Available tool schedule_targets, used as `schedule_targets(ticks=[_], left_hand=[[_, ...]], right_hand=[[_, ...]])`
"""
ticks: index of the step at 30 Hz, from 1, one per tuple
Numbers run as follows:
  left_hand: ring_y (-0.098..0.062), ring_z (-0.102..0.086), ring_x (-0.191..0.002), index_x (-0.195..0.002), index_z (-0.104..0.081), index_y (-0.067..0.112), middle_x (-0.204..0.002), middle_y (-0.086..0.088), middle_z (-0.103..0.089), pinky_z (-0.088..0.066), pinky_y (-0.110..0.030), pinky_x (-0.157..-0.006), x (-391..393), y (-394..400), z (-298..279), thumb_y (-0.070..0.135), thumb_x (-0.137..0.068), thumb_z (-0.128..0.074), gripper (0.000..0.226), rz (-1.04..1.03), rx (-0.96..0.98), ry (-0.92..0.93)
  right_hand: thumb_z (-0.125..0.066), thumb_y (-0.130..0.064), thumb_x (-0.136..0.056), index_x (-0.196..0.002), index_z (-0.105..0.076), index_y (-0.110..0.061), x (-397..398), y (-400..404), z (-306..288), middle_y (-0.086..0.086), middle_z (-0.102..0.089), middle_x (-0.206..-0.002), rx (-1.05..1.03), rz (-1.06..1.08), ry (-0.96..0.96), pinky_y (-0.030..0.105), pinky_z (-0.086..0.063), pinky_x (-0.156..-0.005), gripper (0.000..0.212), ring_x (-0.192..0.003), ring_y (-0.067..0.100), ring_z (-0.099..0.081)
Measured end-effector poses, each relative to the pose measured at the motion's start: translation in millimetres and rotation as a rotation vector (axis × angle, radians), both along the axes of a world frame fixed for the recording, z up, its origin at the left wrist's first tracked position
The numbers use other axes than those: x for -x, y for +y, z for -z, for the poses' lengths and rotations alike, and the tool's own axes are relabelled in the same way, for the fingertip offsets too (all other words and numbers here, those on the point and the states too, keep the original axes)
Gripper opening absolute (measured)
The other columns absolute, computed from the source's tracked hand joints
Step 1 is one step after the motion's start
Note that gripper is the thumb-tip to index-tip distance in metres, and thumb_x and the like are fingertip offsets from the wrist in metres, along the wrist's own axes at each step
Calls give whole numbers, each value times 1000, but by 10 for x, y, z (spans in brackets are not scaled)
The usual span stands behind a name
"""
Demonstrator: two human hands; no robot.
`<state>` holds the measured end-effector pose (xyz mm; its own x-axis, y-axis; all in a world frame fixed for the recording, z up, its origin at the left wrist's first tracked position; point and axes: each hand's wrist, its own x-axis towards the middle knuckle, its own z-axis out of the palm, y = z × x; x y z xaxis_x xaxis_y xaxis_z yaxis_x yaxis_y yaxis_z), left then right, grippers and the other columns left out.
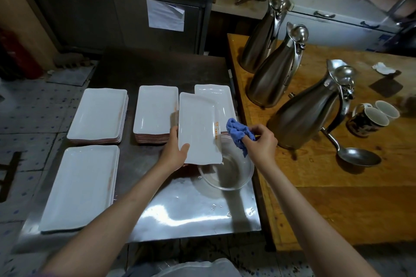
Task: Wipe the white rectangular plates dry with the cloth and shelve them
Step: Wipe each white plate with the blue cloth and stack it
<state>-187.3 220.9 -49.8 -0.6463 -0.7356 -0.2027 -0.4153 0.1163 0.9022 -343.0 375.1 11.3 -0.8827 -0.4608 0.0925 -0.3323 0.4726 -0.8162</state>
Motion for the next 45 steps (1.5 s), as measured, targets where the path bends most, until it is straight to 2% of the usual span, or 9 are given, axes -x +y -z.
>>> schedule_targets(ticks=[3,8,17,26,36,39,42,45], left_hand=[[-17,-48,-110,-145,-20,14,-133,-9,-50,-37,-27,-93,21,21,-24,5,-94,-50,60,-5,15,17],[-28,-50,-120,-145,-19,18,-137,-7,-48,-40,-32,-94,47,44,-66,7,-96,-48,59,31,73,9],[-35,-56,-108,-143,-23,20,-131,-11,-54,-48,-44,-88,102,95,-164,9,-94,-47,55,85,286,-53],[-35,-56,-102,-142,-25,20,-127,-14,-55,-49,-42,-79,141,123,-209,7,-93,-44,55,145,445,-65],[-36,-58,-96,-146,-25,23,-123,-16,-54,-48,-42,-72,198,125,-250,13,-96,-42,54,262,637,-118],[-39,-57,-94,-145,-26,24,-121,-16,-54,-45,-42,-72,219,129,-243,11,-95,-43,55,299,697,-144],[-37,-57,-97,-145,-28,21,-123,-16,-54,-46,-40,-72,225,156,-248,9,-93,-44,55,281,625,-95],[-30,-56,-104,-143,-27,20,-128,-12,-53,-43,-32,-76,228,169,-246,9,-94,-47,54,185,398,-34]], right_hand=[[-66,-6,-82,-88,-60,-15,1,15,4,-7,-57,-81,-5,-6,5,14,-46,-57,12,-71,4,-56],[-65,-5,-82,-88,-60,-14,-3,22,-1,-12,-55,-78,-8,-5,3,13,-46,-57,12,-71,3,-56],[-66,-6,-82,-88,-60,-15,-14,16,-21,-14,-54,-78,-9,-4,1,15,-46,-59,12,-71,3,-55],[-68,-6,-80,-84,-61,-16,0,39,11,-9,-56,-79,-10,4,7,23,-50,-64,13,-74,9,-56],[-68,-7,-79,-84,-62,-16,10,56,16,-11,-57,-78,-12,32,-2,17,-46,-61,12,-72,3,-54],[-68,-7,-79,-86,-62,-17,4,49,24,-11,-57,-81,-21,35,-17,20,-49,-64,13,-75,5,-56],[-68,-7,-79,-86,-62,-16,7,48,21,-11,-57,-80,-23,31,-18,21,-49,-64,13,-76,8,-57],[-68,-6,-78,-85,-62,-16,-4,66,27,-12,-57,-78,-24,34,-10,18,-47,-62,13,-74,7,-57]])
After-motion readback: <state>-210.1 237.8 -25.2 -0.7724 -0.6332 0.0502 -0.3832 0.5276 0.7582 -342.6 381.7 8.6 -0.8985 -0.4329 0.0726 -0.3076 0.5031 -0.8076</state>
